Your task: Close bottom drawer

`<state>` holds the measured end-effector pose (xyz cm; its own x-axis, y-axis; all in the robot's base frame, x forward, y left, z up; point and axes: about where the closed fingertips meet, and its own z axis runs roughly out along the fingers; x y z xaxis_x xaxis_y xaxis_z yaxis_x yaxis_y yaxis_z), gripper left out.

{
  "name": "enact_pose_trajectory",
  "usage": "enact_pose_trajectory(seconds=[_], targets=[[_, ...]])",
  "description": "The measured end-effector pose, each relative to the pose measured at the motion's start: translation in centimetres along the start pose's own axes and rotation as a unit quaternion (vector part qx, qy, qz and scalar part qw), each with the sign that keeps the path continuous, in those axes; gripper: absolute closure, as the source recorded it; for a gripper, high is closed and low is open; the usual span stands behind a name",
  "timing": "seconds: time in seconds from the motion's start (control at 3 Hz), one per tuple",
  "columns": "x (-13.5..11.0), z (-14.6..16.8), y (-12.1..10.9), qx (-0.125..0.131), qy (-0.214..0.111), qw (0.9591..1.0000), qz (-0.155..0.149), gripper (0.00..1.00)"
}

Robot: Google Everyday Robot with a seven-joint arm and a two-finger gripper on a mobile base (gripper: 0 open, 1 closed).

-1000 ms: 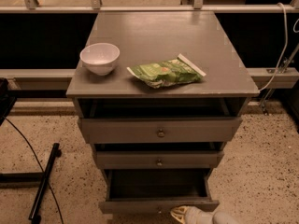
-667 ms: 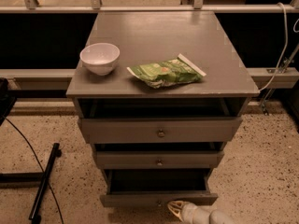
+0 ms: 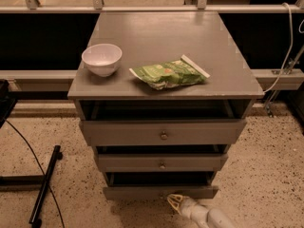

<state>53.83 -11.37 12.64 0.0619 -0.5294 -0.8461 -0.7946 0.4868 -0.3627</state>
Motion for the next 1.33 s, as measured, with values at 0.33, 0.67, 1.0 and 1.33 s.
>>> enact_pose_trajectory(seconds=[0.33,0.67,1.0,1.33], targets=[[1.1,1.3,-1.7,0.014,0.002,0.9999,0.007,1.0],[2.4,2.1,-2.9,0.021,0.007,0.9996,0.017,1.0],[3.0,2.9,-3.9,0.024,0.007,0.9994,0.025,1.0],[2.9,2.2,-3.3,0.011,-0.008,0.9997,0.021,1.0]])
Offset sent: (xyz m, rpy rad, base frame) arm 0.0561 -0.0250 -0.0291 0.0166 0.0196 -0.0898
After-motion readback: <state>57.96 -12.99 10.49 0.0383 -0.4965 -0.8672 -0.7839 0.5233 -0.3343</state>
